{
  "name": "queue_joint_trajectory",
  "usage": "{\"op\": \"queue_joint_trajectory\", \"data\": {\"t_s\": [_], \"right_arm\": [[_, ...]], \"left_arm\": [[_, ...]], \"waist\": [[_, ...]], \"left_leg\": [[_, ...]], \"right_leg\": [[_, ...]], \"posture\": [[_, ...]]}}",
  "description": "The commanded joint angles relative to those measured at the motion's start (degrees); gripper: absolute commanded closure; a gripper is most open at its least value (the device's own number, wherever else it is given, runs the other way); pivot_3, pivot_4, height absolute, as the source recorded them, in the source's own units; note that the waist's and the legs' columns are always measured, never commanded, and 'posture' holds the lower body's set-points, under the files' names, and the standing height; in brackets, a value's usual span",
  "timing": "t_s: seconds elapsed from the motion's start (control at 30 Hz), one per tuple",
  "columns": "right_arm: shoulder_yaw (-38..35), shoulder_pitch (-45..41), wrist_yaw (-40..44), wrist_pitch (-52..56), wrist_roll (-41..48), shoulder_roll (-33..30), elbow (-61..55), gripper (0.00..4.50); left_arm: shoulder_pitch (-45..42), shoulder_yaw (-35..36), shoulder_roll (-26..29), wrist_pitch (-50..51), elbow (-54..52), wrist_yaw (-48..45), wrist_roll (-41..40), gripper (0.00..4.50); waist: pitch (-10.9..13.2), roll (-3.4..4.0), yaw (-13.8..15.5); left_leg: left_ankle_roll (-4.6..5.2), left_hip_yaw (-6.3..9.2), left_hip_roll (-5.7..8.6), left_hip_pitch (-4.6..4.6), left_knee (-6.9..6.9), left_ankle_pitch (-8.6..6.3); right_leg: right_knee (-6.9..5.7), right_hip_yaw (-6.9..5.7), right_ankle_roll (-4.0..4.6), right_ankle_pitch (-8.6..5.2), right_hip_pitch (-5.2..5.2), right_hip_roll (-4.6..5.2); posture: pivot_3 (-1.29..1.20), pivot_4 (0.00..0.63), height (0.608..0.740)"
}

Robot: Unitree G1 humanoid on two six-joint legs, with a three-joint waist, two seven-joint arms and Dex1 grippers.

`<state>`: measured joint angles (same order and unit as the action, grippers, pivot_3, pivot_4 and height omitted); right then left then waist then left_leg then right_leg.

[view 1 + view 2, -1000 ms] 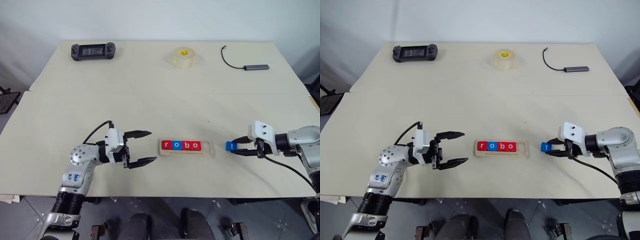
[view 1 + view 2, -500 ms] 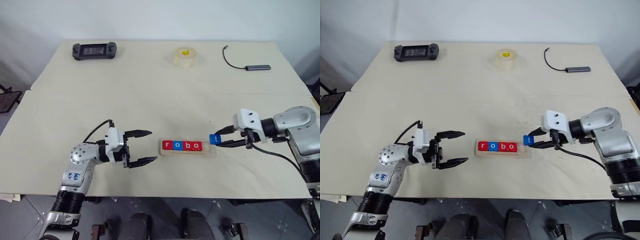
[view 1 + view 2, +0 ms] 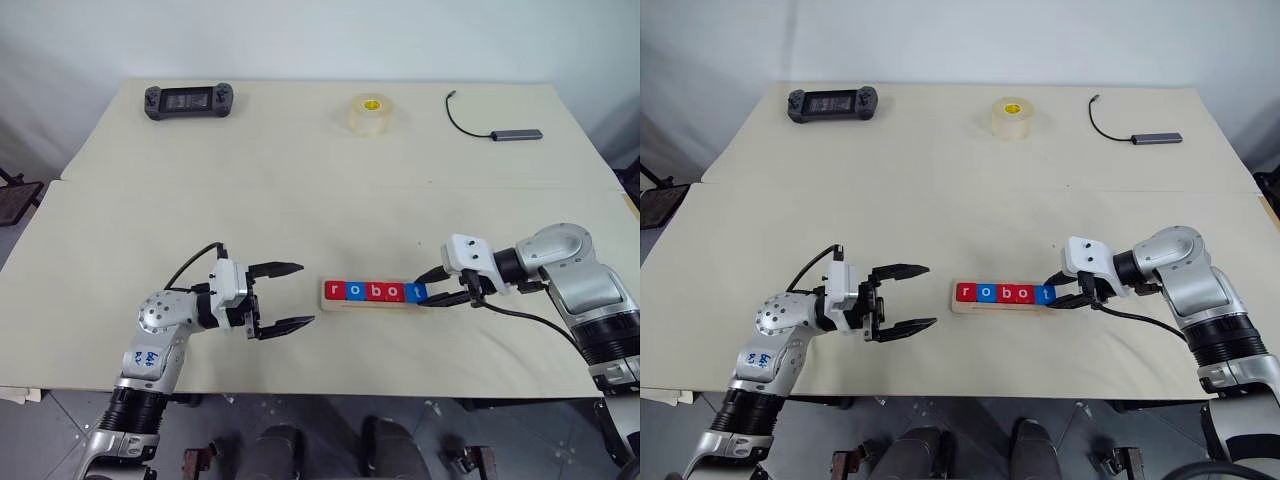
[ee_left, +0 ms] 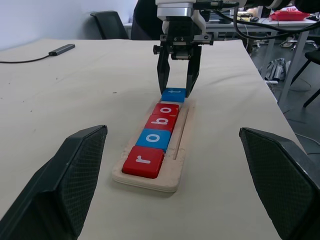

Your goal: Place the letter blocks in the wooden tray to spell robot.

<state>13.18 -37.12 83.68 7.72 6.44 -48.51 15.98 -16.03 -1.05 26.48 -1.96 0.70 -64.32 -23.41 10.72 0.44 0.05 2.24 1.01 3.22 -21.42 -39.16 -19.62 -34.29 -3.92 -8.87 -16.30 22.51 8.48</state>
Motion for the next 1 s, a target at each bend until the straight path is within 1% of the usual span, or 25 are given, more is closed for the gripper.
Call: {"op": "queue_joint_trajectory", "data": {"t_s": [0.03, 0.17, 0.4, 0.57, 0.67, 0.73, 0.8, 0.87, 0.93, 1.0], "right_arm": [[-1.1, -0.3, -1.5, 0.1, -0.2, 0.4, -0.5, 1.33], [-2.7, -0.2, -2.8, 0.9, 1.0, 0.2, -1.5, 0.04], [-7.0, 3.5, -4.1, 2.4, 2.9, -3.1, -4.9, 0.02], [-14.9, 11.8, -7.5, 6.0, 8.2, -4.1, -11.7, 0.02], [-23.3, 19.1, -10.2, 9.8, 16.2, -1.7, -18.0, 0.02], [-26.6, 25.6, -10.0, 6.5, 18.2, -0.5, -22.0, 0.02], [-28.5, 30.7, -9.6, 2.2, 19.0, 1.0, -23.8, 0.02], [-29.8, 33.6, -8.7, -0.4, 20.2, 2.1, -23.8, 0.02], [-30.6, 36.2, -7.4, -0.5, 21.3, 1.7, -23.4, 0.02], [-32.1, 38.2, -6.4, -2.8, 21.0, 1.2, -20.5, 0.02]], "left_arm": [[0.3, 0.7, 0.5, -0.2, -2.3, 0.3, -0.8, 0.0], [0.0, 0.4, 0.3, -0.2, -2.1, 0.4, -0.8, 0.0], [-0.1, 0.4, 0.3, -0.4, -1.6, 0.2, -0.8, 0.0], [1.0, 1.2, 0.9, -0.4, -1.8, 1.0, -0.4, 0.0], [2.6, 2.6, 2.4, -0.1, -2.0, 1.1, -0.7, 0.0], [3.9, 4.0, 3.3, 0.9, -2.7, 2.0, -1.4, 0.0], [4.9, 4.9, 4.4, 2.0, -3.2, 3.1, -1.0, 0.0], [5.2, 5.4, 5.6, 2.3, -3.0, 3.2, -0.8, 0.0], [5.1, 5.7, 6.6, 2.0, -2.4, 2.6, -0.5, 0.0], [3.9, 6.0, 7.5, 1.6, -0.8, 2.6, 0.1, 0.0]], "waist": [[0.0, 0.0, 0.0], [0.0, 0.0, 0.0], [0.0, 0.0, 0.1], [0.0, 0.0, 0.2], [0.0, 0.0, 0.5], [0.0, 0.01, 0.8], [0.0, 0.0, 1.1], [0.0, 0.0, 1.3], [0.0, 0.0, 1.3], [0.0, 0.0, 1.4]], "left_leg": [[0.0, 0.0, 0.0, 0.0, 0.0, 0.0], [0.0, 0.0, 0.0, 0.0, 0.0, 0.0], [0.0, 0.0, 0.01, 0.0, 0.0, 0.0], [0.0, -0.01, 0.0, 0.0, 0.01, 0.0], [0.0, 0.0, -0.01, 0.0, 0.01, 0.0], [-0.01, -0.01, -0.01, 0.0, 0.02, -0.01], [-0.02, 0.01, -0.04, 0.02, 0.02, -0.02], [-0.02, -0.03, -0.01, 0.05, 0.02, -0.01], [-0.01, -0.08, 0.01, 0.1, 0.01, -0.01], [-0.01, -0.07, 0.0, 0.13, 0.01, -0.01]], "right_leg": [[0.0, 0.0, 0.0, 0.0, 0.0, 0.0], [0.0, 0.0, 0.0, 0.0, 0.01, 0.0], [0.0, 0.0, 0.0, 0.0, 0.0, 0.01], [0.01, 0.0, 0.0, 0.0, 0.0, 0.0], [0.0, -0.01, 0.0, 0.0, -0.01, 0.0], [-0.01, 0.0, 0.0, 0.0, 0.0, 0.0], [0.02, -0.01, 0.0, 0.0, -0.04, -0.03], [0.0, 0.03, 0.0, 0.0, -0.06, -0.01], [-0.06, 0.11, 0.0, 0.0, -0.06, 0.0], [-0.09, 0.11, 0.0, 0.0, -0.08, 0.0]], "posture": [[0.0, 0.15, 0.74], [0.0, 0.15, 0.74], [0.0, 0.15, 0.74], [0.0, 0.15, 0.74], [0.0, 0.15, 0.74], [0.0, 0.15, 0.74], [0.0, 0.15, 0.74], [0.0, 0.15, 0.74], [0.0, 0.15, 0.74], [0.0, 0.15, 0.74]]}}
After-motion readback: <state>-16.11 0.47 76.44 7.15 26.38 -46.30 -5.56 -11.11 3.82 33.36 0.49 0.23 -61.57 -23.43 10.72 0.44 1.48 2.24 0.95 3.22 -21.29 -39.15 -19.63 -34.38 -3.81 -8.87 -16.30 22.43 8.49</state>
